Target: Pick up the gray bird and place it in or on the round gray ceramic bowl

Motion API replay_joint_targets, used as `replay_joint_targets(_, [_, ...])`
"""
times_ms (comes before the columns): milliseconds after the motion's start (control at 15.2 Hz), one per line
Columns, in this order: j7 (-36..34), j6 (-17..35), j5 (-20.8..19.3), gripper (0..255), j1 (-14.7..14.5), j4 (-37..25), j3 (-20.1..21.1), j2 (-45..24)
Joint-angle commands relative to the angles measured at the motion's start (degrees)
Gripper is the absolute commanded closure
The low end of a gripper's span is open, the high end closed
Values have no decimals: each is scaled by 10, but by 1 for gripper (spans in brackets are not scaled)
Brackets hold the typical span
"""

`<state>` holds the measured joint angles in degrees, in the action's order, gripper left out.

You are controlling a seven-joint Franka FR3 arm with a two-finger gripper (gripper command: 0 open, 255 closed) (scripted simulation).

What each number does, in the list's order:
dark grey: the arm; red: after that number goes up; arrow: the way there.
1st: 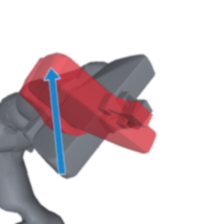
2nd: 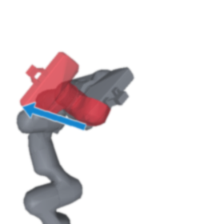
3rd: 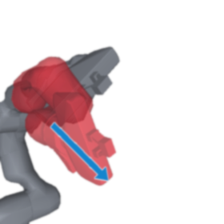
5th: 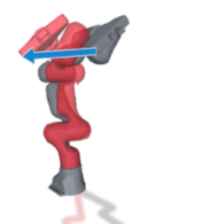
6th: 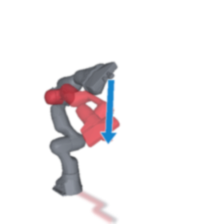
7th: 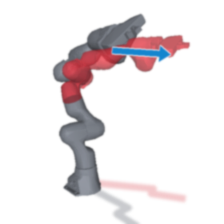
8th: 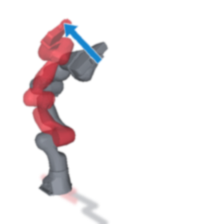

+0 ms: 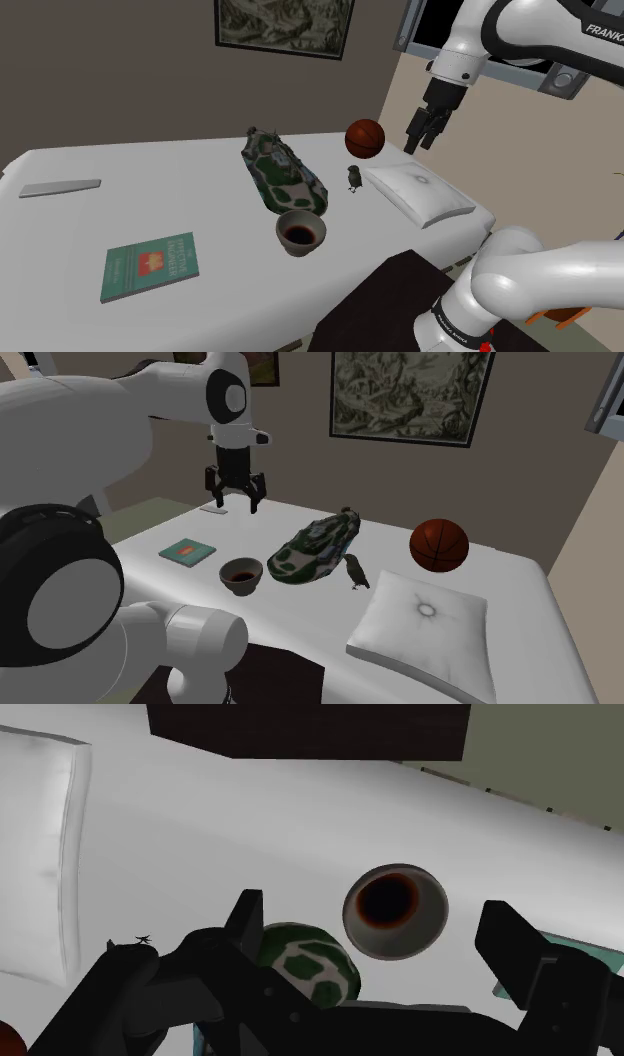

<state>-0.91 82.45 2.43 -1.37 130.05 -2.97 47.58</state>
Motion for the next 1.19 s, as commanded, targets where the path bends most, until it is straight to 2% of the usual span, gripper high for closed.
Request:
replay_joint_targets(0, [0,0,0,0,0,0,0,0])
replay_joint_targets(594, [160,162,-80,0,3,131,-105,14])
replay_joint_targets(1122, [304,331,-134,0,-5,181,-220,-59])
